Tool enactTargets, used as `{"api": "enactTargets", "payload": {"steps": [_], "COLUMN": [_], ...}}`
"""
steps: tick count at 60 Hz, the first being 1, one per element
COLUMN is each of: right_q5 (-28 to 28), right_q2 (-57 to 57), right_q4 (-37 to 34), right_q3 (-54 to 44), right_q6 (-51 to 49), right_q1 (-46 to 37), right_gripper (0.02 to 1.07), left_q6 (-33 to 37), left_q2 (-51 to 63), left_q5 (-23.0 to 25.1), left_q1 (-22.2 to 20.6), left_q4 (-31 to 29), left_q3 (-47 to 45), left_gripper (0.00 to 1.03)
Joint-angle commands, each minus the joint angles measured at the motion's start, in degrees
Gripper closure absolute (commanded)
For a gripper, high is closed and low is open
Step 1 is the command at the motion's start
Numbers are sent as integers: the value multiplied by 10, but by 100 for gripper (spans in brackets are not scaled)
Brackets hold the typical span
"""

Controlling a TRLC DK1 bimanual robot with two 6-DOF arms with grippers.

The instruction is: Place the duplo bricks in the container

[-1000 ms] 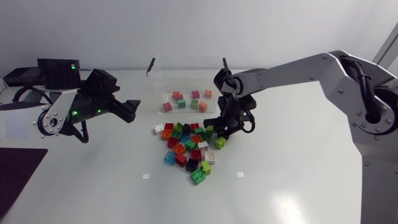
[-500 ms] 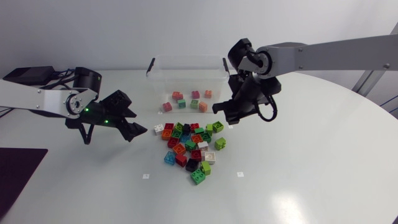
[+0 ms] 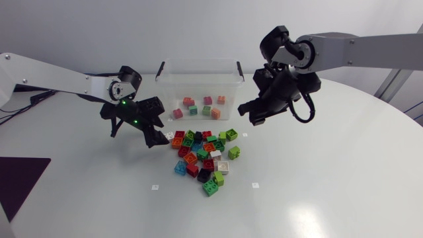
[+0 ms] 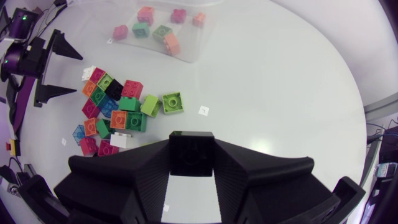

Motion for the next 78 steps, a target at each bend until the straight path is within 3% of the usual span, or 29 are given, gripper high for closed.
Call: {"api": "enactTargets", "payload": {"steps": [1, 16, 29, 36, 43, 57, 78], "right_q5": [-6, -28, -45, -46, -47, -57, -57], "right_q2": [-29, -63, -74, -74, -74, -56, 22], "right_q4": [-5, -15, -19, -19, -17, 2, 36], "right_q3": [-5, 5, 27, 37, 46, 87, 174], "right_q6": [-22, -56, -78, -84, -86, -87, -78], "right_q1": [-7, -18, -20, -19, -15, -11, 14], "right_gripper": [80, 80, 80, 80, 80, 80, 80], "left_q6": [28, 47, 44, 40, 33, 34, 35], "left_q2": [31, 68, 90, 97, 96, 82, -32], "left_q5": [-1, -1, 1, 1, 5, 7, 8], "left_q1": [-2, 2, -1, -3, -3, 0, -2], "left_q4": [-16, -20, -19, -19, -19, -40, -53], "left_q3": [29, 50, 67, 77, 81, 70, -36], "left_gripper": [9, 9, 19, 36, 64, 66, 67]}}
